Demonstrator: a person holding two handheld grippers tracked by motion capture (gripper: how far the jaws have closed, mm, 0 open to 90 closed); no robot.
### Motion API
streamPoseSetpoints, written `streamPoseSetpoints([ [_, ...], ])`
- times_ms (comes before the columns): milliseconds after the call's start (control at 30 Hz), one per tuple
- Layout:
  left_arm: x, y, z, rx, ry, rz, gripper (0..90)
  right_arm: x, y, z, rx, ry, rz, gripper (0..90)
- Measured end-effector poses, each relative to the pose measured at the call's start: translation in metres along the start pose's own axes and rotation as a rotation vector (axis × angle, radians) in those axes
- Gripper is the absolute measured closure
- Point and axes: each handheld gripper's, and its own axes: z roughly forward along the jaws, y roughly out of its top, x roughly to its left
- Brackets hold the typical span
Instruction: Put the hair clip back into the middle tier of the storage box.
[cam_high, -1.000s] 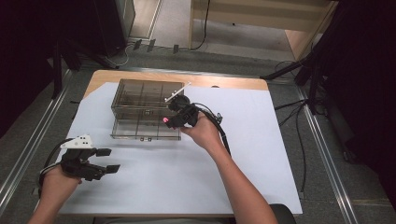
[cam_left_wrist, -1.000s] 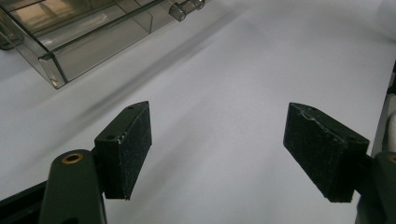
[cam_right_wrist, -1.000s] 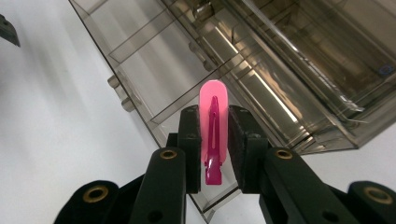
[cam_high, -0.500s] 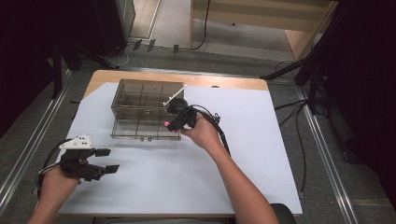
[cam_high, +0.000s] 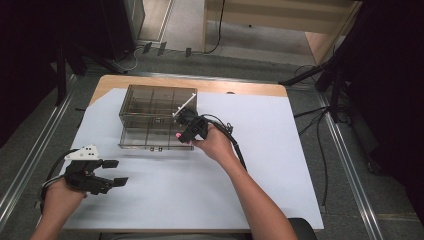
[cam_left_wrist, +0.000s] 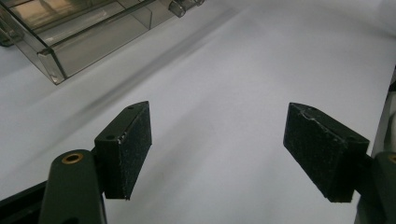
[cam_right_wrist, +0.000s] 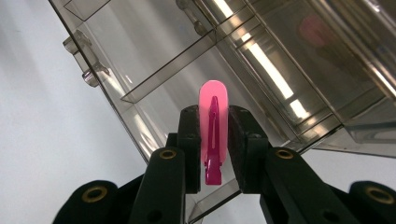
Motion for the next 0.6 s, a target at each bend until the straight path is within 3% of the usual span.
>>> streamPoseSetpoints([
  [600, 0.0, -0.0004, -0.0012, 0.003, 0.002, 0.001, 24.5, 0.0021, 0.0, 0.0054, 0.016, -0.016, -0.012, 76.3],
])
